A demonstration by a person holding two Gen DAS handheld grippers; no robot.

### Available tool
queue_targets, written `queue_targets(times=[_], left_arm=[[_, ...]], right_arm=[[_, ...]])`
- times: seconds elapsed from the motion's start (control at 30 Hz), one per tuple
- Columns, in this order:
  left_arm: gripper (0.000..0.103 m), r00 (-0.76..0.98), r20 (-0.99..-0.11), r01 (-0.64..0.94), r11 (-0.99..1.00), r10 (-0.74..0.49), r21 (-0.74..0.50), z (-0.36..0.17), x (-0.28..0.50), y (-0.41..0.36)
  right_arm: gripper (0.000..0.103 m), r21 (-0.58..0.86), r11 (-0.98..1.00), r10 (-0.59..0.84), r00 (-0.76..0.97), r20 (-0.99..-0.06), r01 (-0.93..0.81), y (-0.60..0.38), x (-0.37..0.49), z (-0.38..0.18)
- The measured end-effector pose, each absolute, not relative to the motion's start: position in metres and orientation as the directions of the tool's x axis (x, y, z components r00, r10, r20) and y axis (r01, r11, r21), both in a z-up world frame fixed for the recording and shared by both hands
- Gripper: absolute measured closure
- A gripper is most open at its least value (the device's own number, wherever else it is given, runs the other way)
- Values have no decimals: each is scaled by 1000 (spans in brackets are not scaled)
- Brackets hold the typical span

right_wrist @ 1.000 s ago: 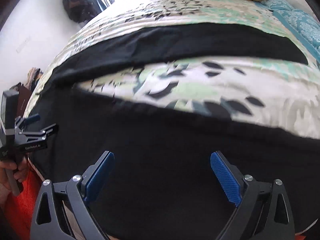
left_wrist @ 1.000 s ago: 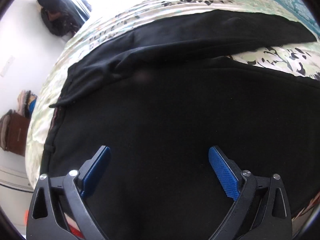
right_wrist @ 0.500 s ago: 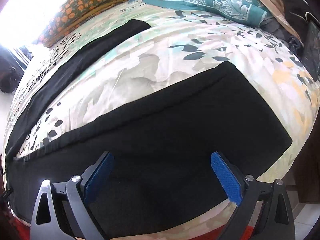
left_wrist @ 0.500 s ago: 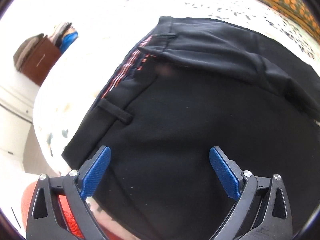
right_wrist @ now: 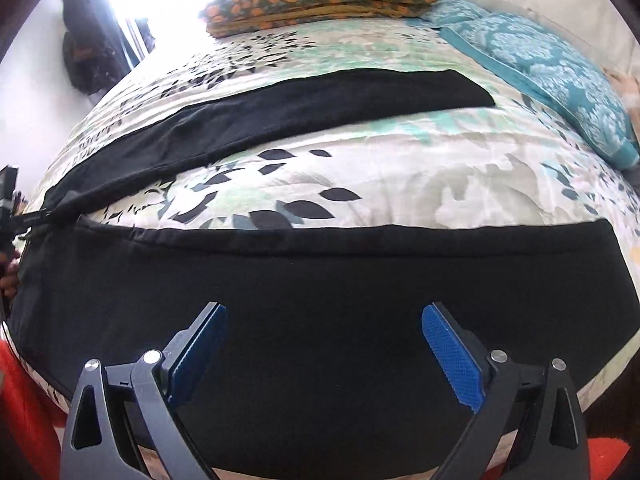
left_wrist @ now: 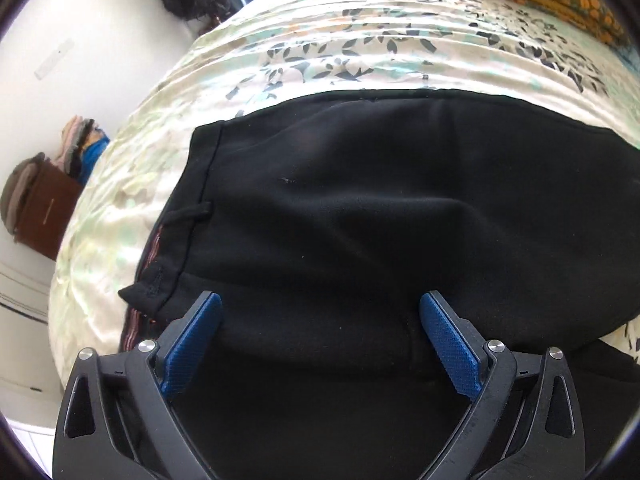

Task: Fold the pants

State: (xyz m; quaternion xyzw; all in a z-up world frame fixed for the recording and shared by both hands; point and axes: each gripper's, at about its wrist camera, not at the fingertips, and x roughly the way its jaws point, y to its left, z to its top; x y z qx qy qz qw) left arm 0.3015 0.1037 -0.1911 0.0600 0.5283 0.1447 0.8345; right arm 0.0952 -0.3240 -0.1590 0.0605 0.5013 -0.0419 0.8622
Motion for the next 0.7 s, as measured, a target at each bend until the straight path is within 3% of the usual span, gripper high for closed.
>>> queue_targets(times=[0.1, 0.27, 0.47, 0.57, 0.7], left_arm=[[3, 376, -876, -166, 952, 302, 257, -182, 305, 103], [4, 451, -871, -195, 974, 193, 115, -156, 321, 108], [3, 363, -882, -159, 953, 300, 258, -204, 364, 99], [1, 459, -853, -179, 966, 248, 185, -214, 357, 112], [1, 527, -799, -175, 957, 291, 233, -216, 346, 104]], right_arm=[[6, 75, 990, 8, 487, -873, 118, -325, 103, -156], [6, 130, 984, 55, 485, -873, 123, -332, 133, -153], [6, 192, 973, 108, 486, -867, 127, -344, 191, -153], [6, 139, 981, 58, 483, -874, 134, -357, 219, -155], [6, 62, 990, -8, 485, -875, 129, -382, 265, -156]])
